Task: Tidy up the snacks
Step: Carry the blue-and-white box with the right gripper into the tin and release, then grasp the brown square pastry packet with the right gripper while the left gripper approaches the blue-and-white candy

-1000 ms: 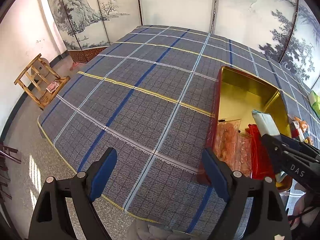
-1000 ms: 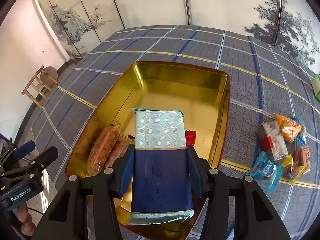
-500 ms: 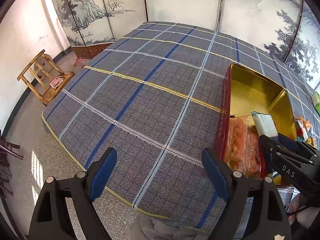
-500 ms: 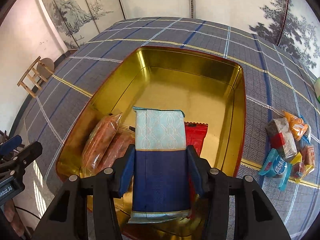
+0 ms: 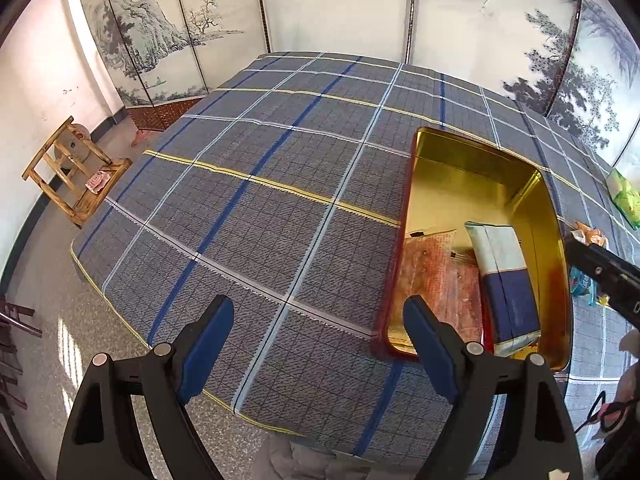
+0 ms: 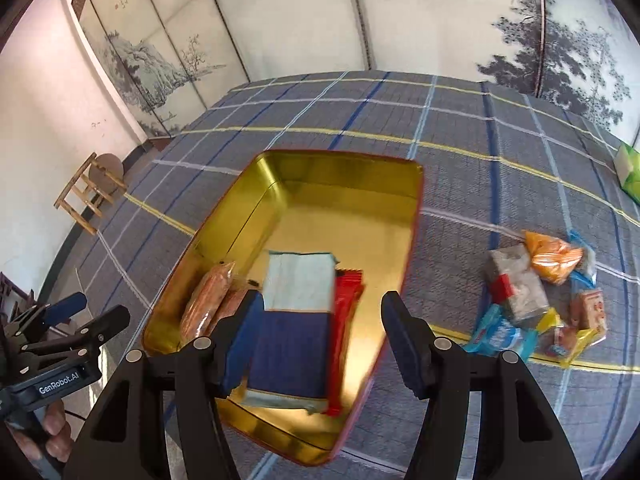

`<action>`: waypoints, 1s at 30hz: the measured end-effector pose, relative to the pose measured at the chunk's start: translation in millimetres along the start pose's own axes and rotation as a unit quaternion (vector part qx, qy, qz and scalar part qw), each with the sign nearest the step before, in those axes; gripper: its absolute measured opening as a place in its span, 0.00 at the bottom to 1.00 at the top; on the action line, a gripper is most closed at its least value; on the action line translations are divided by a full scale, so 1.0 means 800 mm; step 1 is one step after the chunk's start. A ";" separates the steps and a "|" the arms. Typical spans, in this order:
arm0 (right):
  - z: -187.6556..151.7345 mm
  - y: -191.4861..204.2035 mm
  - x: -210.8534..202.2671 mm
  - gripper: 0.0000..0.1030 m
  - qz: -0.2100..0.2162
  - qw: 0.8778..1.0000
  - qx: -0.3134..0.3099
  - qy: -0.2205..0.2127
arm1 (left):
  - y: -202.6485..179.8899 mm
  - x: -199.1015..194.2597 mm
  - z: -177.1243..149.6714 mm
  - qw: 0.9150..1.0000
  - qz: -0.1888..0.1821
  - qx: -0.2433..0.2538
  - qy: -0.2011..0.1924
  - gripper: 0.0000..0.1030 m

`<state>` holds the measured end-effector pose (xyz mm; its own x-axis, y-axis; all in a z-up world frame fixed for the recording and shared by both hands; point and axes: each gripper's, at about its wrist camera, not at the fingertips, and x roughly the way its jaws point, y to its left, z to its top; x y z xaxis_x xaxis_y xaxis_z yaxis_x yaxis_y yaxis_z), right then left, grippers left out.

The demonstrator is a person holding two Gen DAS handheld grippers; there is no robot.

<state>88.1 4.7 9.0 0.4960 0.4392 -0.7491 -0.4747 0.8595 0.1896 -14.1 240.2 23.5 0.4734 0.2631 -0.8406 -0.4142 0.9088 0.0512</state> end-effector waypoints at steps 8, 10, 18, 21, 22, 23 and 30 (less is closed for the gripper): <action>-0.010 -0.171 -0.043 0.60 -0.109 0.992 0.052 -0.028 | -0.036 -0.014 0.010 1.000 -0.019 0.021 -0.009 0.82; -0.016 -0.206 -0.044 0.60 -0.131 0.989 0.060 -0.021 | -0.048 -0.015 0.014 0.999 -0.023 0.030 -0.009 0.82; -0.039 -0.251 -0.017 0.56 -0.111 0.992 0.055 0.013 | -0.114 -0.019 0.029 0.996 -0.043 0.073 -0.004 0.82; -0.045 -0.242 -0.002 0.53 -0.112 0.993 0.030 0.020 | -0.142 -0.018 0.034 0.995 -0.053 0.090 -0.001 0.82; -0.047 -0.238 0.003 0.49 -0.112 0.993 0.023 0.022 | -0.151 -0.019 0.034 0.994 -0.058 0.095 -0.001 0.82; -0.048 -0.235 0.009 0.47 -0.107 0.994 0.017 0.026 | -0.161 -0.019 0.035 0.993 -0.064 0.101 0.000 0.82; -0.044 -0.235 0.013 0.31 -0.109 0.994 -0.001 -0.002 | -0.234 -0.020 0.033 0.984 -0.100 0.148 0.000 0.82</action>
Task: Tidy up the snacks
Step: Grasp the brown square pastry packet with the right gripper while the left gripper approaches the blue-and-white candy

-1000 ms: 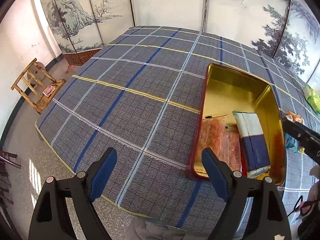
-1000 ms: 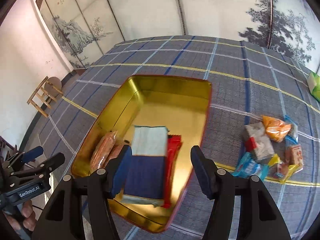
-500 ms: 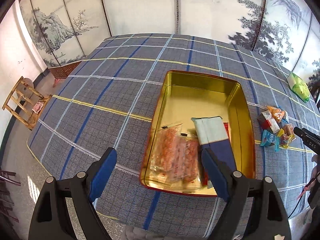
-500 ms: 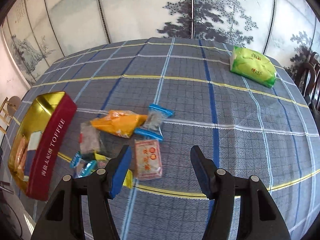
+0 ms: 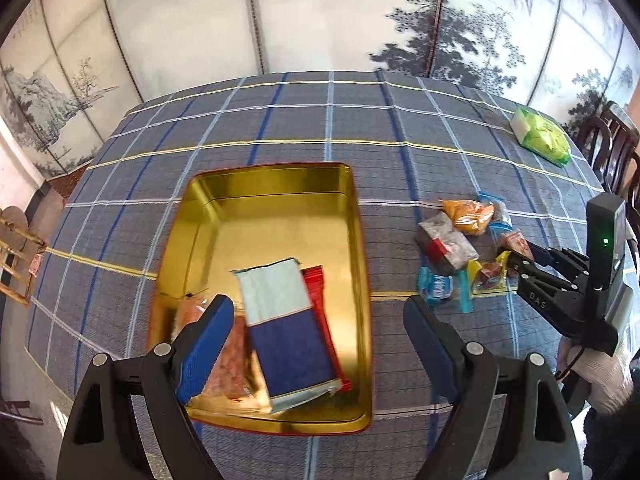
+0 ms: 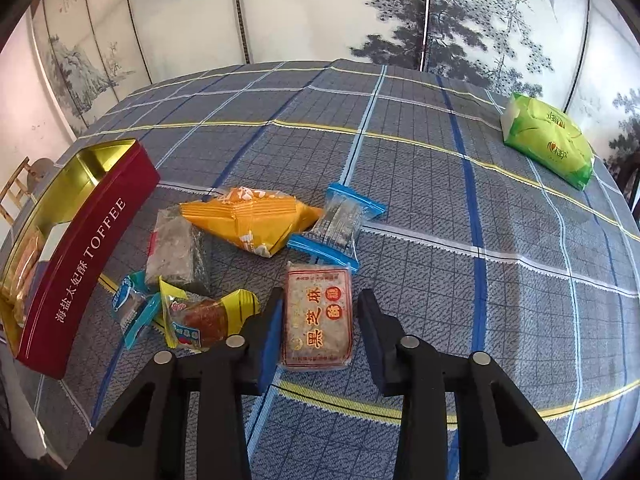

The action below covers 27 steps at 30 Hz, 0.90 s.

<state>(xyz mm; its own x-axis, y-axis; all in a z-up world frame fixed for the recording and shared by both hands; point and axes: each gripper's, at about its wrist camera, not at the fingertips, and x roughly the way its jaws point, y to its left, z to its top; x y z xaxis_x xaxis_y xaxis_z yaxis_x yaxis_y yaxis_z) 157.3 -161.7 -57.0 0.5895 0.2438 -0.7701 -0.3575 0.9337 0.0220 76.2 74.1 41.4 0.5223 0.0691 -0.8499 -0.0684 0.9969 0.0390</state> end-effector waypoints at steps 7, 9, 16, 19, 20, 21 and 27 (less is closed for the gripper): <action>-0.013 -0.054 -0.009 0.30 -0.048 0.998 0.041 -0.023 | -0.067 0.024 -0.006 0.997 -0.059 0.056 0.011 0.81; -0.016 -0.078 -0.013 0.30 -0.059 0.996 0.061 -0.025 | -0.080 0.035 -0.008 0.995 -0.073 0.069 0.022 0.81; -0.026 -0.134 -0.022 0.30 -0.069 0.990 0.119 -0.034 | -0.108 0.069 -0.009 0.991 -0.091 0.080 0.058 0.70; -0.026 -0.136 -0.021 0.31 -0.083 0.990 0.107 -0.030 | -0.118 0.082 -0.005 0.990 -0.087 0.089 0.063 0.59; -0.025 -0.134 -0.021 0.31 -0.086 0.990 0.105 -0.030 | -0.120 0.088 -0.004 0.990 -0.088 0.088 0.068 0.56; -0.025 -0.135 -0.021 0.31 -0.086 0.990 0.105 -0.029 | -0.120 0.091 -0.003 0.990 -0.089 0.085 0.072 0.52; -0.023 -0.131 -0.019 0.31 -0.079 0.990 0.111 -0.031 | -0.120 0.109 -0.001 0.989 -0.091 0.078 0.088 0.43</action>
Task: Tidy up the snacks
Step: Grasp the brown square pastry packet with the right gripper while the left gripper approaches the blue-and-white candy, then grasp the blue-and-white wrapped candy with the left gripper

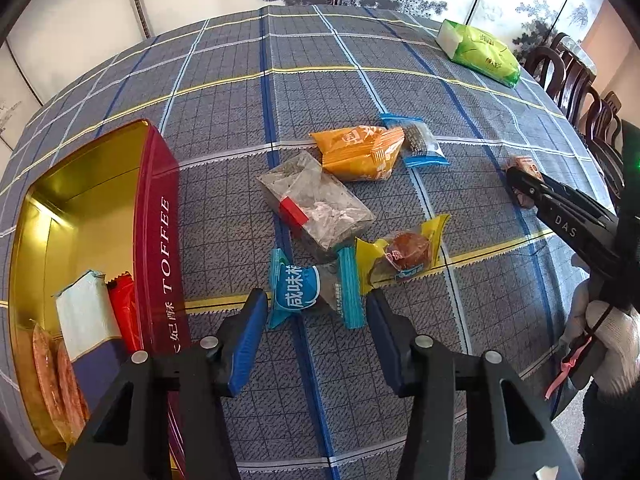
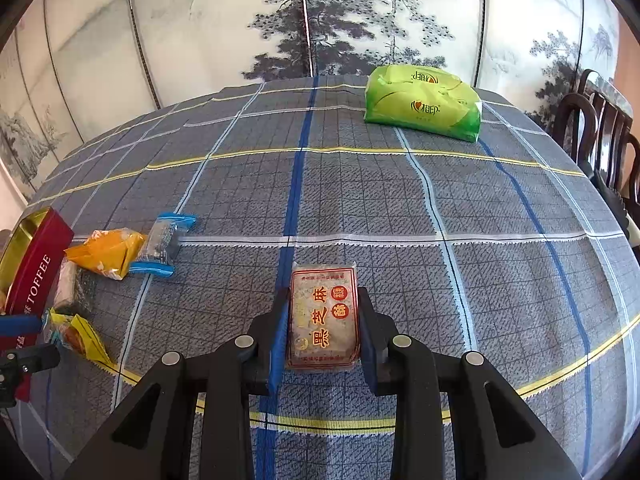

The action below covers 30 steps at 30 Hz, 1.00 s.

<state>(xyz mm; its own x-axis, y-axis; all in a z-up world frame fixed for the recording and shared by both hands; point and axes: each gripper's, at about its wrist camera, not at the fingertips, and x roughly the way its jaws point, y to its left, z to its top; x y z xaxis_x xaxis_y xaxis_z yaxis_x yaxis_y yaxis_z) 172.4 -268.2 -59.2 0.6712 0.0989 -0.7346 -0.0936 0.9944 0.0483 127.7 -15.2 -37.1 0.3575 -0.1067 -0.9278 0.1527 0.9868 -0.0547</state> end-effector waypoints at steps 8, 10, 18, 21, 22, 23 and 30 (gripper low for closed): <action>0.000 0.001 0.000 0.31 0.000 1.000 0.000 0.000 | 0.003 0.012 0.006 1.000 -0.004 0.004 0.002 0.39; 0.000 0.000 0.000 0.31 0.000 1.000 0.000 0.000 | 0.002 0.014 0.008 1.000 -0.009 0.004 0.006 0.39; 0.000 0.002 0.000 0.31 -0.001 1.000 -0.001 0.000 | 0.004 0.011 0.003 1.000 -0.012 0.000 0.004 0.33; 0.000 0.002 0.000 0.31 -0.002 1.000 -0.001 0.001 | 0.005 0.008 -0.003 1.000 -0.008 0.002 0.004 0.32; 0.000 0.003 0.000 0.31 -0.002 1.000 -0.001 0.001 | 0.006 0.006 -0.005 1.000 -0.011 0.002 0.004 0.32; 0.000 0.003 0.000 0.31 -0.002 1.000 -0.001 0.001 | 0.005 0.004 -0.007 1.000 -0.012 0.003 0.004 0.32; -0.001 0.005 -0.001 0.32 -0.008 1.000 -0.007 0.002 | 0.005 -0.017 -0.015 1.000 -0.017 0.006 -0.003 0.32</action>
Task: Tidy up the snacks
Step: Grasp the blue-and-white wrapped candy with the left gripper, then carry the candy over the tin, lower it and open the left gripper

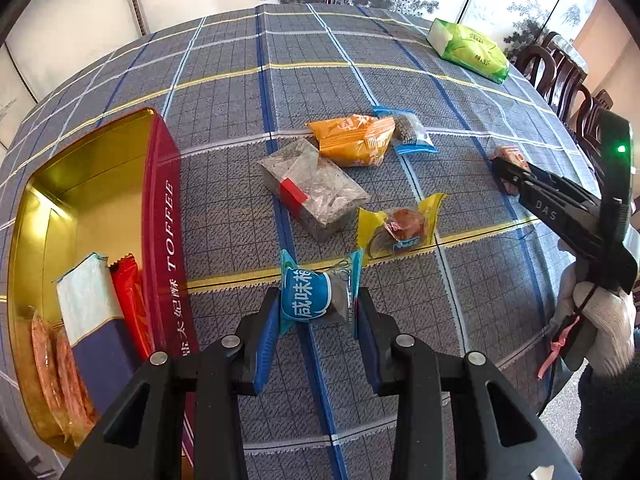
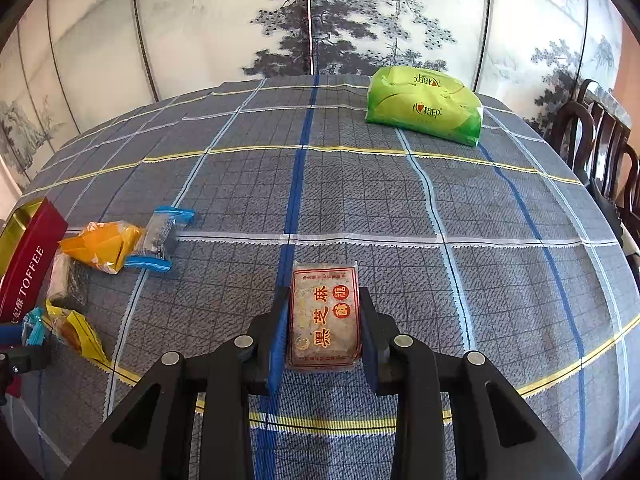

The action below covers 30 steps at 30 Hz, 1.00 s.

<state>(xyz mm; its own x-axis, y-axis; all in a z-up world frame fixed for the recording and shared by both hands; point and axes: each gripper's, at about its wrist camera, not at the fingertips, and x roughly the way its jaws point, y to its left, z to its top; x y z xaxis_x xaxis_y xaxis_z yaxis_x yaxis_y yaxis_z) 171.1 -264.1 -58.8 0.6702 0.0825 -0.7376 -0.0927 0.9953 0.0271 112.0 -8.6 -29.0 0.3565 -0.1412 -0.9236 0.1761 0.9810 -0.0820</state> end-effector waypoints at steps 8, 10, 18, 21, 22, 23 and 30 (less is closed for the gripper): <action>0.001 0.003 0.000 0.32 -0.007 1.000 -0.006 0.001 | 0.009 -0.030 -0.002 1.000 -0.012 -0.006 -0.019 0.32; 0.001 0.004 0.000 0.32 -0.009 1.000 -0.008 0.001 | 0.013 -0.039 -0.002 1.000 -0.011 -0.007 -0.026 0.32; 0.001 0.006 -0.001 0.32 -0.015 1.000 -0.013 0.002 | 0.033 -0.065 0.001 0.999 -0.004 -0.015 -0.049 0.32; 0.001 0.007 -0.001 0.32 -0.015 1.000 -0.013 0.002 | 0.051 -0.076 0.008 0.998 0.007 -0.025 -0.063 0.32; 0.001 0.007 -0.001 0.32 -0.015 1.000 -0.013 0.002 | 0.058 -0.078 0.010 0.997 0.012 -0.028 -0.066 0.32; 0.001 0.007 -0.001 0.32 -0.015 1.000 -0.013 0.002 | 0.066 -0.081 0.013 0.997 0.021 -0.031 -0.071 0.32; 0.000 0.008 -0.001 0.32 -0.016 1.000 -0.014 0.002 | 0.136 -0.087 0.033 0.992 0.076 -0.056 -0.089 0.32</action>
<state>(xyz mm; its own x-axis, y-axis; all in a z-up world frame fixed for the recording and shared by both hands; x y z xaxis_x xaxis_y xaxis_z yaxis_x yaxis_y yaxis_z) 170.2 -258.1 -57.8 0.6702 0.0514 -0.7404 -0.0921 0.9956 -0.0143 130.4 104.2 36.0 0.5296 -0.0014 -0.8482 0.0084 1.0000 0.0036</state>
